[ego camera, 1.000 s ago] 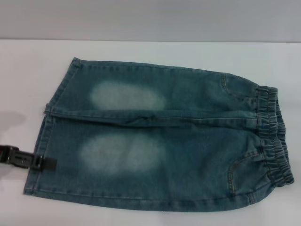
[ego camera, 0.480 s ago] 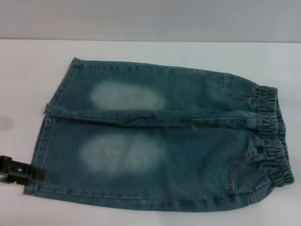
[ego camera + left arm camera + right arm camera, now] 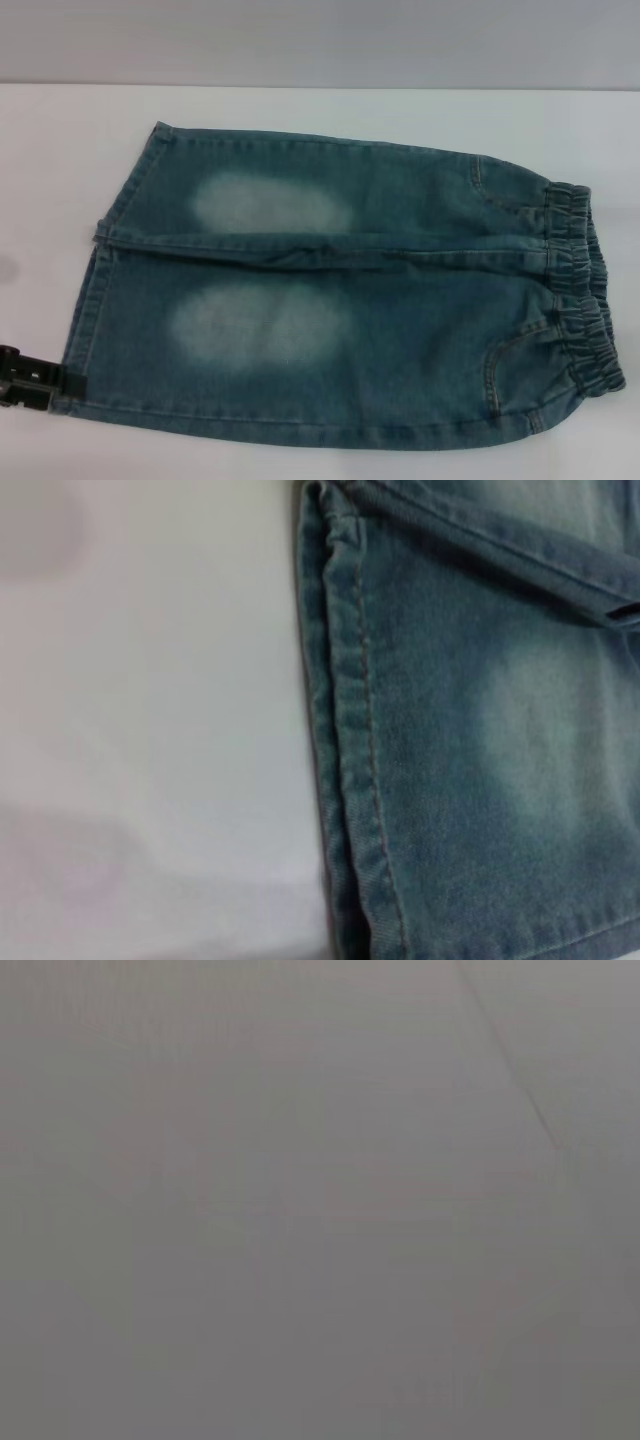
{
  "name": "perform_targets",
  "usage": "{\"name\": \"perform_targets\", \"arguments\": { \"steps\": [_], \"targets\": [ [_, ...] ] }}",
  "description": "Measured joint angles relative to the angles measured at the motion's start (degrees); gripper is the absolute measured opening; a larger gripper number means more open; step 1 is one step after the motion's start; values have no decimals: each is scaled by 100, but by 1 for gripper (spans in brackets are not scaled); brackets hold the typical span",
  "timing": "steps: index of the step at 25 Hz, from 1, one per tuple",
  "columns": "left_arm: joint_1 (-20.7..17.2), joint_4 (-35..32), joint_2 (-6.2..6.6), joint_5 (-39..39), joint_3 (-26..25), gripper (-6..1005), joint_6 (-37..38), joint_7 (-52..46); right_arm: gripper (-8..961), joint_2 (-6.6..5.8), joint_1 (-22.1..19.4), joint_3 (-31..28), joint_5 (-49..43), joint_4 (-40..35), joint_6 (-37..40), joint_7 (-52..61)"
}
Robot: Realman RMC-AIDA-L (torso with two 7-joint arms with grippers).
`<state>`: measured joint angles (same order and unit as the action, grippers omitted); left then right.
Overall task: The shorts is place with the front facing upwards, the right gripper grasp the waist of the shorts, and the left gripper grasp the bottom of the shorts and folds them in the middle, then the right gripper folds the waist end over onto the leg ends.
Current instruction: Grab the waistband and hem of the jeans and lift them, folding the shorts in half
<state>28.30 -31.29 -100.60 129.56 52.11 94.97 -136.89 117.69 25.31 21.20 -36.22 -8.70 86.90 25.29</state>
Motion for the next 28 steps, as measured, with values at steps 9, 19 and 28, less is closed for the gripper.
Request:
{"name": "perform_targets", "arguments": {
  "steps": [9, 19, 28],
  "targets": [
    [-25, 0, -60, 7, 0, 765, -19, 39, 607, -2, 9, 63, 0, 0, 31, 34],
    [194, -2, -94, -5, -38, 765, 17, 55, 608, 11, 8, 68, 1, 0, 17, 39],
    [366, 0, -160, 10, -52, 765, -104, 77, 607, 16, -1, 68, 23, 0, 12, 44]
  ]
}}
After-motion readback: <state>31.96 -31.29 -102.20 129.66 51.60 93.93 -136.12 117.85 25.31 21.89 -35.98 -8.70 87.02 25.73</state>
